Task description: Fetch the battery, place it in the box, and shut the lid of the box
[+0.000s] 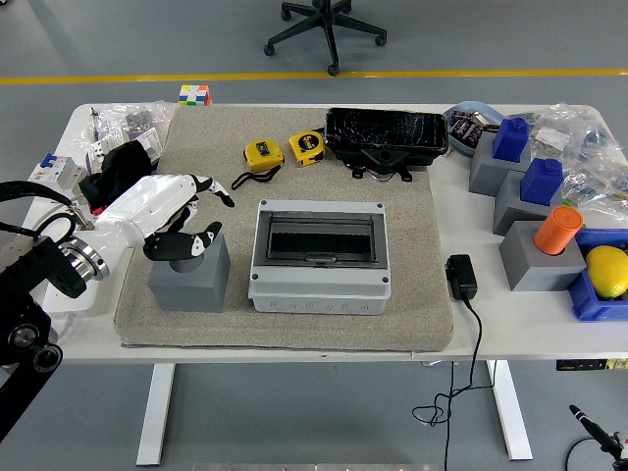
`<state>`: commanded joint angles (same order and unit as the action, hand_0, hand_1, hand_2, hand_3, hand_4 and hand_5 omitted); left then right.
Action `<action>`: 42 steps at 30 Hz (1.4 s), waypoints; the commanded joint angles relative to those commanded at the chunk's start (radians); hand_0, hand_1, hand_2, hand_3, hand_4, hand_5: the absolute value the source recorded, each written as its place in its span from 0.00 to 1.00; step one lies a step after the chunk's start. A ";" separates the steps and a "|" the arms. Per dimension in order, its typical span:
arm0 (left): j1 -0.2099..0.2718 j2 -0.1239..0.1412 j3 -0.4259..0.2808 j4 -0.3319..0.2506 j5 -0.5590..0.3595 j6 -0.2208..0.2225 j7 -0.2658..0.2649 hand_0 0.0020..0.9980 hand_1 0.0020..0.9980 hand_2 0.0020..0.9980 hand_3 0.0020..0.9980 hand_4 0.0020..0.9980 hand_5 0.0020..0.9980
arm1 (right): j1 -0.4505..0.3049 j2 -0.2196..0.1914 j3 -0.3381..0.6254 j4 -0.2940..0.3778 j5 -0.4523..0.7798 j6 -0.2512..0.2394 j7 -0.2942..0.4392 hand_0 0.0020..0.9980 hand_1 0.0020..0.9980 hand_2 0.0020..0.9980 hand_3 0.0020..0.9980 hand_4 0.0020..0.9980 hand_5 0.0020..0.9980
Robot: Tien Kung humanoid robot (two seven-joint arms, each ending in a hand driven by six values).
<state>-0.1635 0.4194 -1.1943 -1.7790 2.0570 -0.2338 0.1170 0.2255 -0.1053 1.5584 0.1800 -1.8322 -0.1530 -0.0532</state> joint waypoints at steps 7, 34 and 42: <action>-0.016 0.031 0.065 0.000 0.001 -0.009 0.021 0.18 0.00 0.06 0.72 0.32 0.00 | 0.000 -0.003 0.013 0.000 -0.010 0.001 -0.002 0.95 0.92 0.84 0.82 1.00 1.00; -0.142 -0.048 0.222 0.000 0.020 0.008 0.038 0.18 0.00 0.06 0.74 0.28 0.00 | 0.005 -0.003 -0.002 0.000 0.000 0.003 -0.004 0.95 0.93 0.85 0.82 1.00 1.00; -0.188 -0.081 0.273 0.055 0.031 0.010 0.030 0.18 0.00 0.06 0.74 0.28 0.00 | 0.005 -0.001 -0.012 0.000 0.005 0.003 -0.004 0.95 0.93 0.85 0.82 1.00 1.00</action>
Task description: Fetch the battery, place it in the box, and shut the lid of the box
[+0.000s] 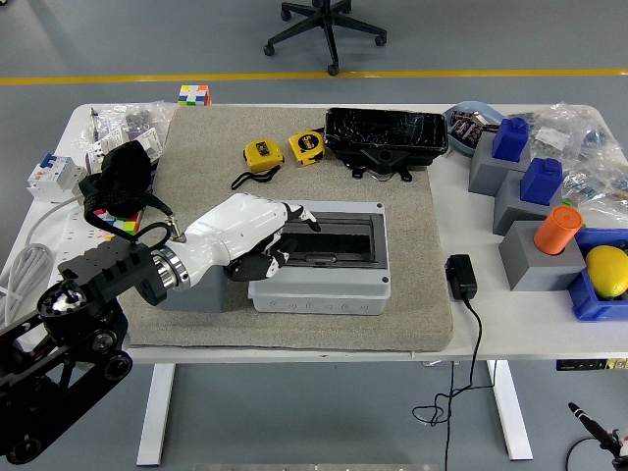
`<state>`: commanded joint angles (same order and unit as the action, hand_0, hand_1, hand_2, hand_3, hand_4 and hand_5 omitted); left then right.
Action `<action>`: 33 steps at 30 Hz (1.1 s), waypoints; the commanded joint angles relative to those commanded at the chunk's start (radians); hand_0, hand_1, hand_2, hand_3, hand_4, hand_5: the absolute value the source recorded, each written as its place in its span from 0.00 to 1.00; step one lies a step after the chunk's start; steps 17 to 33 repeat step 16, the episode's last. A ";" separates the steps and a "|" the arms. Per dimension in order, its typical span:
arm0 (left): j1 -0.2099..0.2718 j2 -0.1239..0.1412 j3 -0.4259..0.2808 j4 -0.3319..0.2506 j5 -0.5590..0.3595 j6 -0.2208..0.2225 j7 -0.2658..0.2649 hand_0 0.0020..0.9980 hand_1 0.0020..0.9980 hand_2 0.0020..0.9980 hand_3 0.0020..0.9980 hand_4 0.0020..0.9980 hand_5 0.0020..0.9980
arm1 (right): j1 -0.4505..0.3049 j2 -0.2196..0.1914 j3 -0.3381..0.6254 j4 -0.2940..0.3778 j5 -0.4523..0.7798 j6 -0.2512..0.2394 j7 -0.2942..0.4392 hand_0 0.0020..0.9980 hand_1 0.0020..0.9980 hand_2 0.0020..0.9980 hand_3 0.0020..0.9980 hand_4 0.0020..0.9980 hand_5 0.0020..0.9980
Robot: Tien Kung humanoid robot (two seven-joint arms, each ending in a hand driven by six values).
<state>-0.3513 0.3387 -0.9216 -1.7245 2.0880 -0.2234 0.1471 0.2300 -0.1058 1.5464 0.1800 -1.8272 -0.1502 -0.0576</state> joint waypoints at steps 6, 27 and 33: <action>-0.039 -0.030 0.019 0.038 0.000 0.010 -0.016 0.18 0.00 0.06 0.72 0.30 0.00 | 0.004 -0.002 0.000 0.000 -0.001 -0.003 0.000 0.95 0.92 0.84 0.83 1.00 1.00; -0.039 -0.032 0.017 0.119 -0.028 0.027 -0.051 0.17 0.00 0.07 0.69 0.31 0.00 | -0.001 0.000 0.016 0.000 -0.013 -0.003 -0.001 0.95 0.93 0.85 0.84 1.00 1.00; -0.039 -0.032 0.017 0.119 -0.028 0.027 -0.051 0.17 0.00 0.07 0.69 0.31 0.00 | -0.001 0.000 0.016 0.000 -0.013 -0.003 -0.001 0.95 0.93 0.85 0.84 1.00 1.00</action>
